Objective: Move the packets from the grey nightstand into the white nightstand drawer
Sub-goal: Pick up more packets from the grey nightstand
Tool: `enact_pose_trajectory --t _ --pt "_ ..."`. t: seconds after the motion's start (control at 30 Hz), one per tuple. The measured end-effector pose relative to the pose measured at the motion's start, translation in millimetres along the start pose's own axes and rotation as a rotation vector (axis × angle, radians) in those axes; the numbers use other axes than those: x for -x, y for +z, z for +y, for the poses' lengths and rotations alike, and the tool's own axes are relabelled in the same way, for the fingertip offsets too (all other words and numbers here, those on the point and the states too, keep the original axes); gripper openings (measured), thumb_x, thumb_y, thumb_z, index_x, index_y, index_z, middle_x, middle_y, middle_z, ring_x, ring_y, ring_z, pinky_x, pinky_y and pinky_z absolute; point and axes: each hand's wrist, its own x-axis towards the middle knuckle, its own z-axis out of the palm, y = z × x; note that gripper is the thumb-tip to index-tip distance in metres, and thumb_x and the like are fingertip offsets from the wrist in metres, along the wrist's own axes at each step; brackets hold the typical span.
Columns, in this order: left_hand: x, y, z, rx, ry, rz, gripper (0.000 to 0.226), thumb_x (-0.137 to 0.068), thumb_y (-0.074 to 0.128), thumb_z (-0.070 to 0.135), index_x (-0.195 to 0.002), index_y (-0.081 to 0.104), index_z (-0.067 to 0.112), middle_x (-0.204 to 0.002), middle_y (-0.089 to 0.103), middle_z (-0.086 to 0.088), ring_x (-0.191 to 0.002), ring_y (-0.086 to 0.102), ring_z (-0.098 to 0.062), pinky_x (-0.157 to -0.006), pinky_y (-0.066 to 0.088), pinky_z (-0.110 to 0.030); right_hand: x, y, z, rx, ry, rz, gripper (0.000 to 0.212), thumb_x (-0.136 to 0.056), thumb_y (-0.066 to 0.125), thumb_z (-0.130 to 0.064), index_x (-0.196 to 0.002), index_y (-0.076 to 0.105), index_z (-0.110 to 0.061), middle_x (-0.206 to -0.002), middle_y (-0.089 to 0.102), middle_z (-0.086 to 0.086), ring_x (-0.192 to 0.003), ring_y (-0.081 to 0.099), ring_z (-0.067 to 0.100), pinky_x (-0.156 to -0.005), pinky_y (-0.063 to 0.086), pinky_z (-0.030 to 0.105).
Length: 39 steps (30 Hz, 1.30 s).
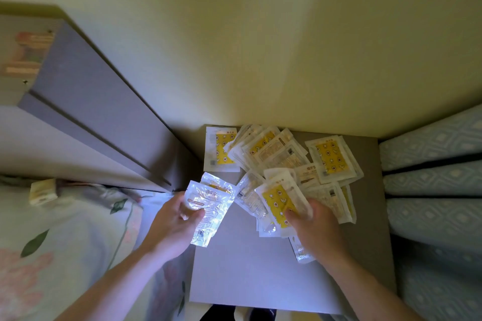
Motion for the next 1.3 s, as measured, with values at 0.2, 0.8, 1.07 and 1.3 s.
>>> enact_pose_trajectory --t 0.2,0.8,1.07,1.3 --pt "26.1 -9.8 1.9 -0.021 -0.037 -0.050 0.019 -0.095 0.069 0.030 -0.087 0.052 0.025 -0.090 0.065 0.001 -0.084 0.062 -0.006 -0.061 0.038 -0.012 32.8 -11.1 10.0 -0.076 0.078 -0.038 0.013 -0.082 0.079 -0.010 -0.088 0.074 -0.020 -0.074 0.074 -0.002 -0.071 0.070 0.017 -0.061 0.056 0.031" --pt "52.8 -20.7 -19.6 -0.019 -0.022 0.019 0.028 -0.094 0.069 0.034 -0.114 0.052 0.025 -0.091 0.065 0.007 -0.079 0.060 -0.002 -0.058 0.039 -0.011 -12.6 33.9 -18.8 0.214 -0.063 0.030 0.006 -0.087 0.074 -0.027 -0.090 0.073 -0.023 -0.079 0.063 -0.008 -0.077 0.063 0.019 -0.059 0.047 0.027" --pt "69.7 -30.0 -15.6 0.023 -0.014 0.043 0.026 -0.095 0.068 0.031 -0.110 0.046 0.027 -0.085 0.054 0.016 -0.073 0.053 0.002 -0.054 0.038 -0.010 21.3 15.3 -30.7 0.118 -0.133 0.067 0.027 -0.090 0.073 -0.014 -0.073 0.060 -0.030 -0.068 0.062 -0.011 -0.064 0.055 0.001 -0.047 0.036 0.014" --pt "146.4 -68.8 19.4 0.055 0.095 0.057 0.028 -0.090 0.075 0.028 -0.082 0.048 0.029 -0.072 0.056 0.008 -0.064 0.057 -0.006 -0.056 0.042 -0.014 131.8 -56.1 -60.0 0.072 -0.192 0.093 0.018 -0.088 0.075 -0.020 -0.077 0.064 -0.028 -0.070 0.066 -0.015 -0.067 0.060 -0.002 -0.055 0.041 0.014"
